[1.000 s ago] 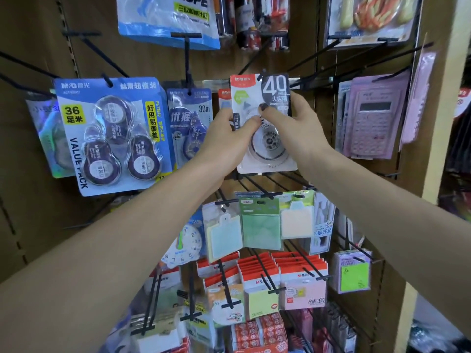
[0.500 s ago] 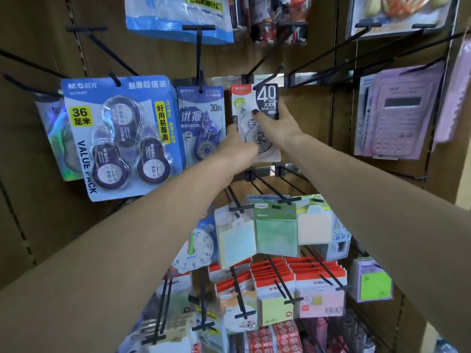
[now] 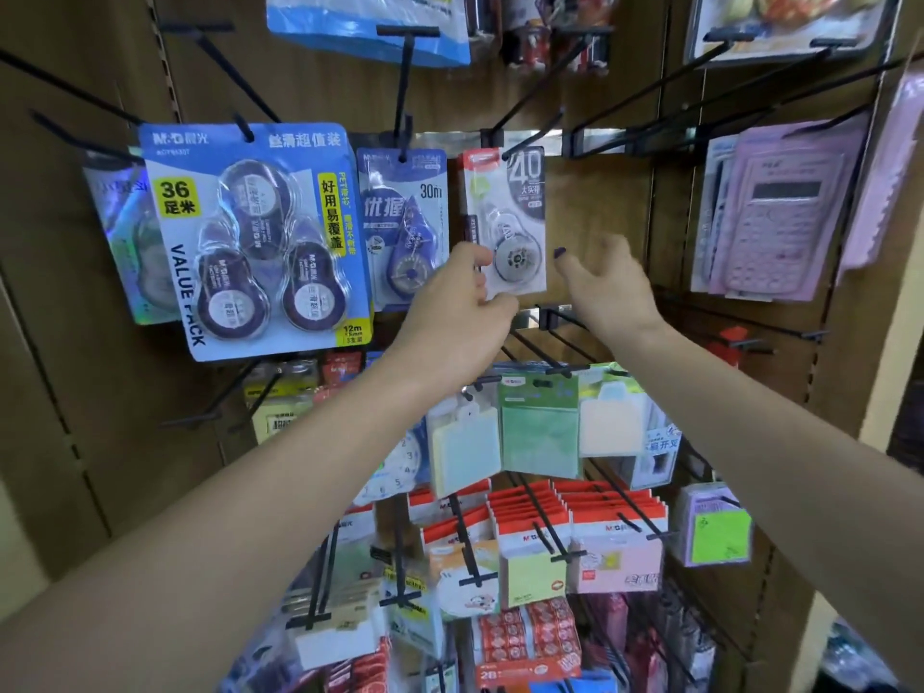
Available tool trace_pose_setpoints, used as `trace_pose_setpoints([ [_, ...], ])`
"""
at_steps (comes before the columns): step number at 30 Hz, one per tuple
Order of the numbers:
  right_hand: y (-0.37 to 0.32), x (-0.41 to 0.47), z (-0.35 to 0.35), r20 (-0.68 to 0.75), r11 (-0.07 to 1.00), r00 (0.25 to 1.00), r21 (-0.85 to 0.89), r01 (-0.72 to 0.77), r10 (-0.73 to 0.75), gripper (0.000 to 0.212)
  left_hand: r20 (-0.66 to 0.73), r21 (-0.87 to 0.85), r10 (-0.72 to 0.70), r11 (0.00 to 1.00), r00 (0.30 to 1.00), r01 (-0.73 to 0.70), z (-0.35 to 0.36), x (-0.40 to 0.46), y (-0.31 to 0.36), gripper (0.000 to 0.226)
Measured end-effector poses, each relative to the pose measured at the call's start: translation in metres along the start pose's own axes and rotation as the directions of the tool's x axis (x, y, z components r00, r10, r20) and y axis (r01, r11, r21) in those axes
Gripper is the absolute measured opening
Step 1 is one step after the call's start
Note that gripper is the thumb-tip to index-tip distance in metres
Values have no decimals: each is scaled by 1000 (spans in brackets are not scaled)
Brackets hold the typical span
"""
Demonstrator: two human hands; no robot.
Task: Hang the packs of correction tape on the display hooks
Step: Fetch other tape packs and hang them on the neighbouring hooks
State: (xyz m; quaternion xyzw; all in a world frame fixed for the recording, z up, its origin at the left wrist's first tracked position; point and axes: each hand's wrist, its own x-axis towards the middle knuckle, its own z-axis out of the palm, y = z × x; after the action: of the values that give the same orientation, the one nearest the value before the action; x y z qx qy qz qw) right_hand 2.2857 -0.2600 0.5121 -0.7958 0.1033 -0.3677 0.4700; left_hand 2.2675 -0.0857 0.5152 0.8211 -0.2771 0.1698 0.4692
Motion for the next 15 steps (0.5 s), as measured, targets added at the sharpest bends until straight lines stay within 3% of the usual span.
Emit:
trace_pose_setpoints([
  [2,3,-28,-11,-104,989,985,42,142,-137,53,-70,9,141,990,988,-140,1,-26,-4,34],
  [5,-7,-70,-23,-189,929,919,67,365,-347,37,-137,84,379,925,915,-371,6,-66,-14,25],
  [8,-10,-113,-33,-198,878,883,145,456,-426,29,-152,149,513,857,845,-493,16,-104,-30,18],
  [11,24,-166,-34,-171,884,909,219,412,-381,20,-103,127,522,851,847,-509,37,-153,-60,12],
  [15,114,-251,-9,-104,963,987,228,141,-120,14,169,10,338,939,926,-344,84,-231,-133,15],
])
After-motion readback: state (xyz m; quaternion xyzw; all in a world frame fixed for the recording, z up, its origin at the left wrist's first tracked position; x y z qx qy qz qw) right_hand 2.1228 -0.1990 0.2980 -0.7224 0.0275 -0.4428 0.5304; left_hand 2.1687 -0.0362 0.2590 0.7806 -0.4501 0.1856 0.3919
